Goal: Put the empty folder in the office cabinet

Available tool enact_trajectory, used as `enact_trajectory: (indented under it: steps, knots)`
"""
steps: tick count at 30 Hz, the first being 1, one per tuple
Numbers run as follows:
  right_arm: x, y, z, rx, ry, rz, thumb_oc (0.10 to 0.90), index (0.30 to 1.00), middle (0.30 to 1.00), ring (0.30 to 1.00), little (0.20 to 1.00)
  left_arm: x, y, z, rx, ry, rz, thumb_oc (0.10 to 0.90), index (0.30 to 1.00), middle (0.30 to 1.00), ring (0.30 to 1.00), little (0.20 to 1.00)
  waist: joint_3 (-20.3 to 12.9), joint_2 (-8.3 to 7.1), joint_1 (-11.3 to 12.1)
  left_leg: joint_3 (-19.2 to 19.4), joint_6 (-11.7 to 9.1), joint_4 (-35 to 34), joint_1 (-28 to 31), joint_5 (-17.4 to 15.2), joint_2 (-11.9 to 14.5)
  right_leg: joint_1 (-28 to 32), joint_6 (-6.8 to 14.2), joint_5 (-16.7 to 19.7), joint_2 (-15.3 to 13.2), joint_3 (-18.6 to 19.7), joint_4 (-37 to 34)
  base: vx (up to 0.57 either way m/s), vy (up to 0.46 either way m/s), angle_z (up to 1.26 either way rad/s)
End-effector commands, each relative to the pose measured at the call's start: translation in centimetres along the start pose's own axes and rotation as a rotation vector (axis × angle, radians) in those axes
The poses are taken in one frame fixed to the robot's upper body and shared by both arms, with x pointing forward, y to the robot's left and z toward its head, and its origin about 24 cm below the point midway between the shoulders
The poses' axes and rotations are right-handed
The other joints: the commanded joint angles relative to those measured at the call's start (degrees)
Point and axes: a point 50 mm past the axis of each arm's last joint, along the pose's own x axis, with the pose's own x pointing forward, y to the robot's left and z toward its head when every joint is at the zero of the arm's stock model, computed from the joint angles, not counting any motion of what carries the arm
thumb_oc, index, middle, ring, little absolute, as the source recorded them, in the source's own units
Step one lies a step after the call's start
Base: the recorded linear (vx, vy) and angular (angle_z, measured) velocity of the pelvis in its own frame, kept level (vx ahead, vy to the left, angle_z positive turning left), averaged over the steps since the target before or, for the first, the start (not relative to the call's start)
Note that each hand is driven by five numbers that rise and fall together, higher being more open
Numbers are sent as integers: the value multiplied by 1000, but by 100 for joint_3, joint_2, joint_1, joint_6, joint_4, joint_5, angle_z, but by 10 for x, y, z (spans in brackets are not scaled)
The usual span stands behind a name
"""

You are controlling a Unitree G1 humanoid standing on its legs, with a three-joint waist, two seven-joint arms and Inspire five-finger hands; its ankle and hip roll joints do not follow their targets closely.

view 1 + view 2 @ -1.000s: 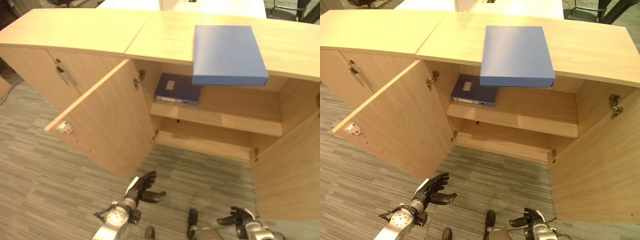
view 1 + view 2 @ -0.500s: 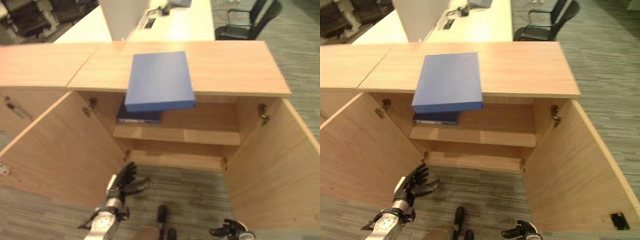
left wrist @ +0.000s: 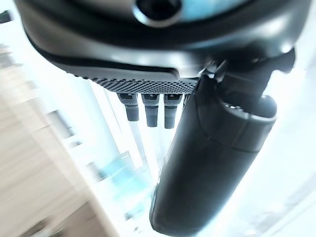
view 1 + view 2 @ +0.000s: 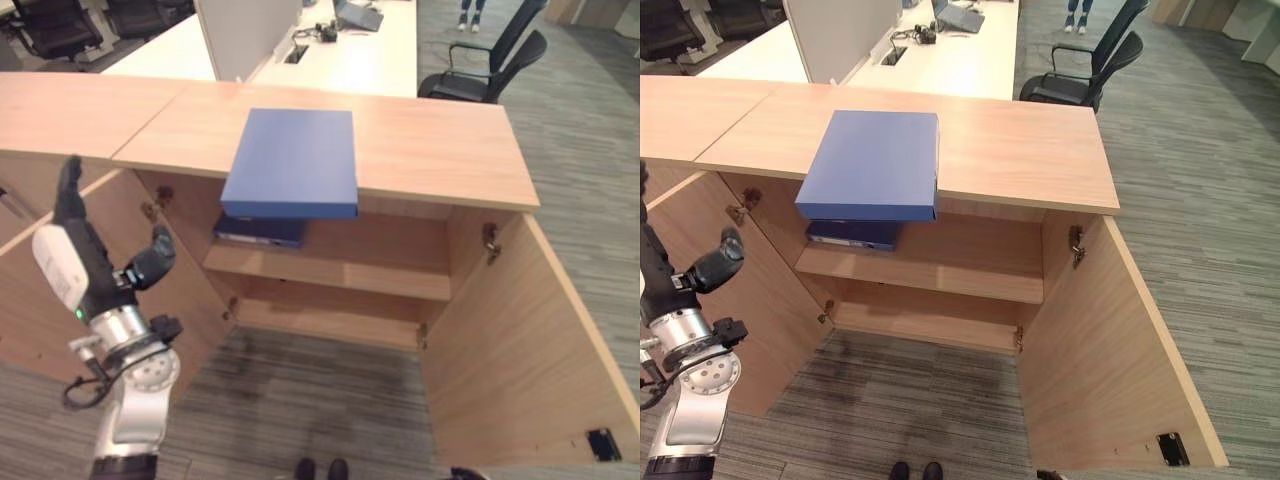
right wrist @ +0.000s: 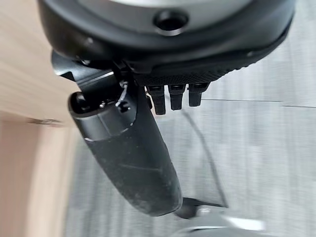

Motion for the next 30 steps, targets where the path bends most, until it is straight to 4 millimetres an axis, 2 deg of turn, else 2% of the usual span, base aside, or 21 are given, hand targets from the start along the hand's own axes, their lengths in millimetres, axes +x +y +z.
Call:
enact_trajectory:
  steps: [1,5,8,13,14,16,21,22,30]
  knots:
    - [-2,0,-16,-39,40,14,800,900,900,900,900,16,10,26,-39,-169,35,800,900,900,900,900,-319,142,17,487,176,-71,-2,-239,-186,565,1110,162,-749,207,-657,48,58,5]
    - [-2,-2,-22,-56,59,25,800,900,900,900,900,10,11,18,-22,-127,15,800,900,900,900,900,-355,139,34,496,203,-71,45,-286,-183,586,1124,134,-753,215,-657,29,44,12]
    - [-3,0,-25,-64,67,36,800,900,900,900,900,12,18,20,43,-174,24,800,900,900,900,900,-373,112,50,509,216,-71,77,-319,-181,608,1138,129,-756,218,-657,25,34,-7]
    - [-3,4,-26,-83,61,56,800,900,900,900,900,22,16,56,82,-421,-71,800,900,900,900,900,-433,100,21,528,219,-71,119,-365,-171,636,1146,125,-754,233,-657,7,5,-4]
    - [-3,4,-27,-90,65,63,800,900,900,900,900,21,12,71,41,-494,-152,800,900,900,900,900,-456,117,-13,541,222,-71,140,-373,-169,645,1146,128,-753,239,-657,0,0,0]
    - [-3,5,-28,-93,68,69,800,900,900,900,900,20,10,75,27,-512,-183,800,900,900,900,900,-468,122,-20,551,222,-71,150,-383,-170,652,1146,127,-753,243,-657,0,0,0]
    - [-3,9,-25,-128,59,101,800,900,900,900,900,18,-10,96,-35,-610,-319,800,900,900,900,900,-571,143,-122,609,223,-71,227,-439,-155,696,1159,114,-752,279,-657,26,10,-9]
    - [-3,11,-23,-146,51,111,800,900,900,900,900,18,-19,102,-41,-637,-354,800,900,900,900,900,-608,143,-174,628,224,-71,246,-454,-150,718,1160,112,-750,297,-657,29,7,-16]
    - [-3,9,-20,-181,37,108,800,900,900,900,900,20,-58,126,-11,-764,-472,800,900,900,900,900,-717,144,-318,709,230,-71,312,-543,-137,725,1195,116,-756,381,-657,21,11,-8]
